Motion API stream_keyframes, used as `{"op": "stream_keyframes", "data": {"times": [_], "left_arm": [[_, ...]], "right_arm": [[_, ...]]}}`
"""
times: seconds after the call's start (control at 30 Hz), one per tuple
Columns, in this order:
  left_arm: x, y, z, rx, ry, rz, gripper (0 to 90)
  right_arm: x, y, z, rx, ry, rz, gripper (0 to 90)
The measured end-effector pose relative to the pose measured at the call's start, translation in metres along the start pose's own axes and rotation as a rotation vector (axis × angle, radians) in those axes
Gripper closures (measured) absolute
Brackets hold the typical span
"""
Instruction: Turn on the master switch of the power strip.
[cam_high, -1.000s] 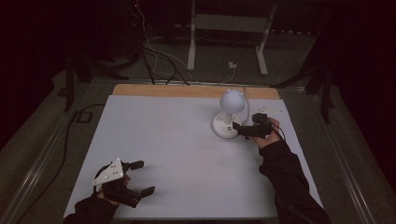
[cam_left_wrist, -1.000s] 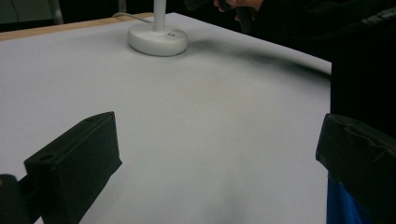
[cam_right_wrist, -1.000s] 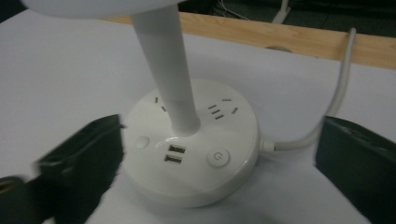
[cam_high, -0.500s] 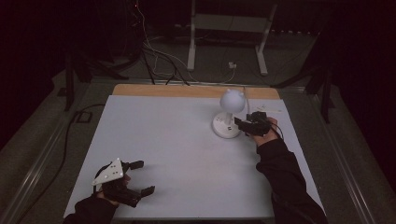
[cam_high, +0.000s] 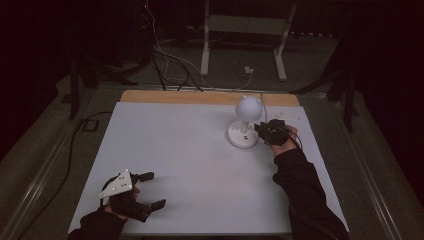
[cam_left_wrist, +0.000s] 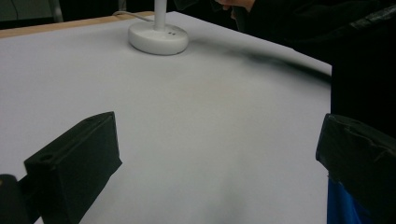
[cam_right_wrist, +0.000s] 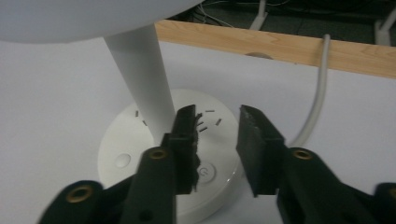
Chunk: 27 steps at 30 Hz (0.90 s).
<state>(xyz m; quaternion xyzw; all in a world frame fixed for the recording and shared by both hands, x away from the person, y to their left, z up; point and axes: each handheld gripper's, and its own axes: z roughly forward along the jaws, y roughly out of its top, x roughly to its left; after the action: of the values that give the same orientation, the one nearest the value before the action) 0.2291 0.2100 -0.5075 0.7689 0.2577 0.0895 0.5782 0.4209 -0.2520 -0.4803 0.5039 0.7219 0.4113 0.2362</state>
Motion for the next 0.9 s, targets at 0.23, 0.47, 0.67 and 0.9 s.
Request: {"op": "stream_keyframes", "data": {"times": [0.23,0.47,0.67,0.9], "left_arm": [[0.0,0.0,0.0,0.0,0.0,0.0,0.2],[0.0,0.0,0.0,0.001,0.001,0.004,0.2],[0.0,0.0,0.0,0.0,0.0,0.002,0.2],[0.0,0.0,0.0,0.0,-0.003,0.003,0.2]], "right_arm": [[0.002,0.0,0.001,0.014,-0.031,0.013,89.5],[0.002,-0.003,0.005,0.027,-0.034,0.014,90.0],[0.003,-0.007,0.008,0.031,-0.031,0.012,90.0],[0.005,-0.013,0.012,0.044,-0.027,0.022,90.0]]}}
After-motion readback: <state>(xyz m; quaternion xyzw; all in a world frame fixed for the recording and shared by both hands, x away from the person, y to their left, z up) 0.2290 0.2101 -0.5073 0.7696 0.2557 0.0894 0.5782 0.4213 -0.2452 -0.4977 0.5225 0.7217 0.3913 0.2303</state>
